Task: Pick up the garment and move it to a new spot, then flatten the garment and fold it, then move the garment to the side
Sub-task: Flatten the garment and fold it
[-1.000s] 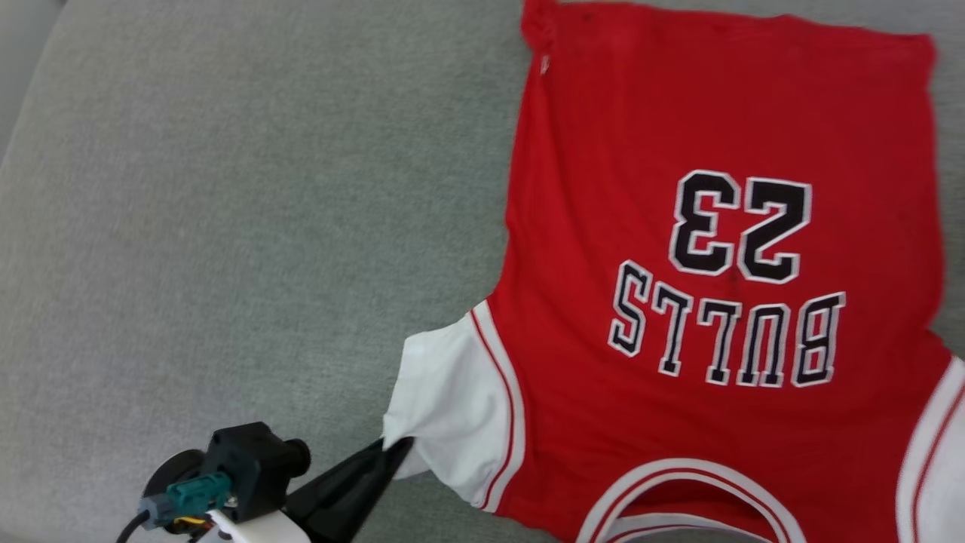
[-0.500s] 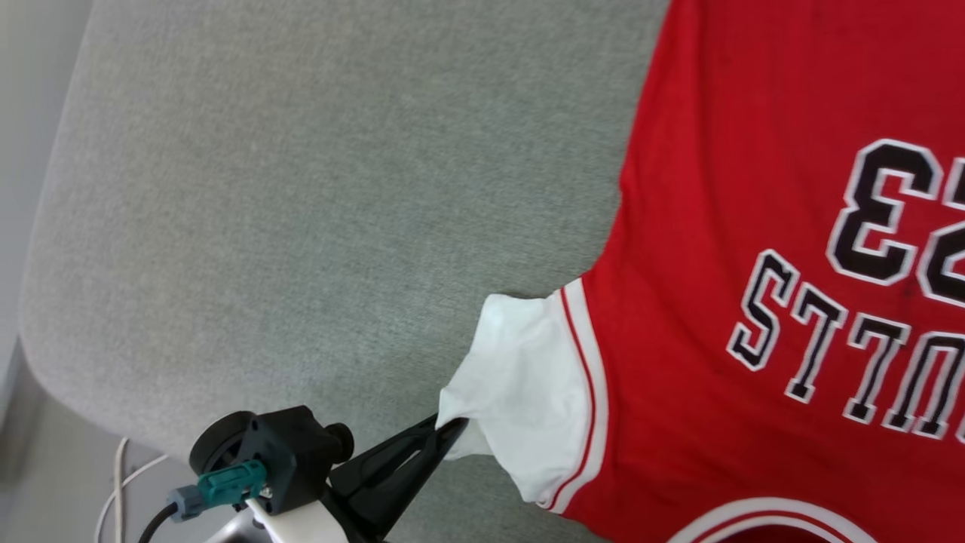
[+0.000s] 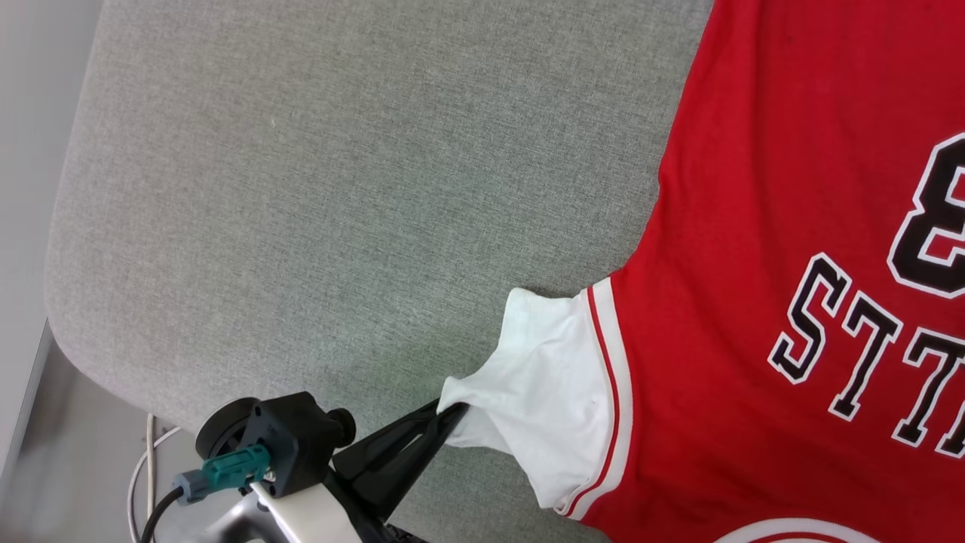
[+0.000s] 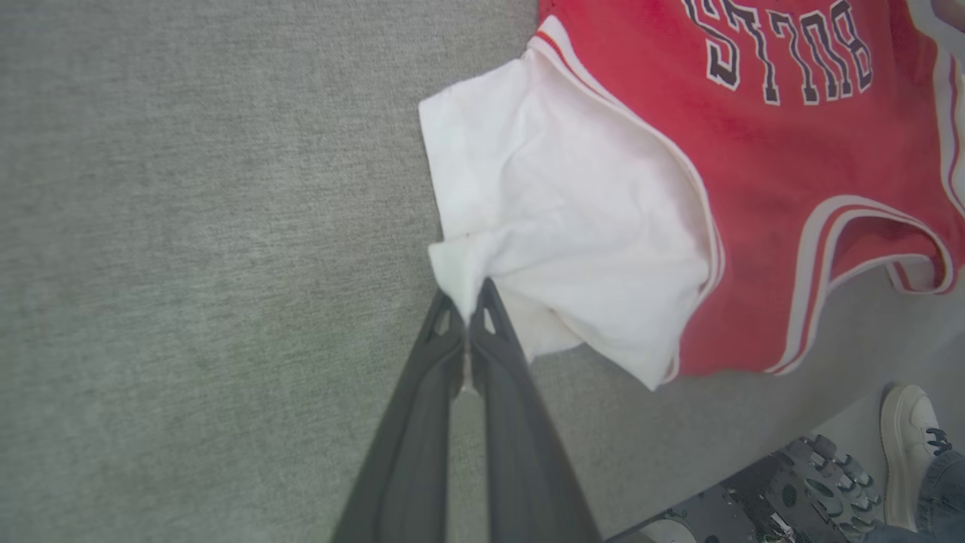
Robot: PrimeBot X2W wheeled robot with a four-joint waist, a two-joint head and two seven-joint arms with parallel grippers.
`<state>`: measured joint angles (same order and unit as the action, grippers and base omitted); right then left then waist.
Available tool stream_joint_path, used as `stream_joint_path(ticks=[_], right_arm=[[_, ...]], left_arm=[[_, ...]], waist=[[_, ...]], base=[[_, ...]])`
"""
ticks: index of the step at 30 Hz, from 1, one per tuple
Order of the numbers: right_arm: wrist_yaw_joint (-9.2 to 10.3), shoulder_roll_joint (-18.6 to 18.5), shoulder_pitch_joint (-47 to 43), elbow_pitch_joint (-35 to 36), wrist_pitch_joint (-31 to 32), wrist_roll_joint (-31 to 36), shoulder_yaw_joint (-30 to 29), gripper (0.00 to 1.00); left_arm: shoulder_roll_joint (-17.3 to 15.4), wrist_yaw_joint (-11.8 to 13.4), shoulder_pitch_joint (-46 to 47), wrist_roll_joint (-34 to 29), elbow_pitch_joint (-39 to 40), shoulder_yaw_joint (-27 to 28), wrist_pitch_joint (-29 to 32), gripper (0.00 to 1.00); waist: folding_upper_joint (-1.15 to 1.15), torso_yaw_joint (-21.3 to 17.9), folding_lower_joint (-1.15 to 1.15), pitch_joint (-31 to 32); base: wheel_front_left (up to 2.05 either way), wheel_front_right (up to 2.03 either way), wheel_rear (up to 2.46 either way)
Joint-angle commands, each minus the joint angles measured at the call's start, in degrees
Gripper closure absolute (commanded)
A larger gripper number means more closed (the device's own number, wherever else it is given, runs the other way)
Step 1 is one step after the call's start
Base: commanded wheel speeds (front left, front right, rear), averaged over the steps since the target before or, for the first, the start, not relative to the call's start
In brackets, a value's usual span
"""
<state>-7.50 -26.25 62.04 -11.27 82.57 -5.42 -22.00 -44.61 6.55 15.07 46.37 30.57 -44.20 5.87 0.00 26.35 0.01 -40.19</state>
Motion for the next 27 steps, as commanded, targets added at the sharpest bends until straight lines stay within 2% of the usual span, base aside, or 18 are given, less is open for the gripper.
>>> stream_joint_path(ticks=[1, 2, 10, 17, 23, 27], right_arm=[[0.02, 1.6, -2.2, -1.5, 1.3, -0.6, 0.4, 0.64], [0.02, 1.4, -2.4, -1.5, 1.5, -0.6, 0.6, 1.0], [0.02, 1.5, -5.8, -1.7, -0.8, -0.8, -1.0, 1.0], [0.02, 4.0, -11.8, -2.8, -3.7, -3.2, -1.9, 1.0], [0.02, 6.9, -20.4, -3.3, -5.8, -5.2, -4.6, 1.0], [0.02, 8.5, -27.9, -0.6, -6.7, -8.2, -2.3, 1.0]], left_arm=[[0.0, -0.4, 0.8, -0.5, -0.5, 0.1, -0.6, 1.0], [0.2, -0.4, 0.7, -0.5, -0.7, 0.1, -0.7, 1.0], [0.8, -0.1, 0.8, -0.1, -2.7, 0.6, -1.7, 1.0], [-0.9, 2.0, -0.7, -0.2, -3.6, 1.5, -1.6, 1.0], [-2.9, 4.4, -2.2, -0.8, -4.3, 2.4, -1.1, 1.0], [-3.5, 6.7, -4.6, -1.1, -4.7, 2.1, -0.9, 1.0]], waist=[[0.0, 0.0, -0.01, -0.3], [0.0, 0.0, -0.01, -0.4], [0.0, -2.1, -0.01, 2.8], [0.0, -6.8, -0.01, 8.7], [0.0, -11.5, -0.01, 15.9], [0.0, -15.3, -0.01, 20.9]], base=[[0.0, 0.0, 0.0], [0.0, 0.0, 0.0], [0.0, 0.0, 0.0], [0.0, 0.0, 0.0], [0.0, 0.0, 0.0], [0.0, 0.0, 0.0]])
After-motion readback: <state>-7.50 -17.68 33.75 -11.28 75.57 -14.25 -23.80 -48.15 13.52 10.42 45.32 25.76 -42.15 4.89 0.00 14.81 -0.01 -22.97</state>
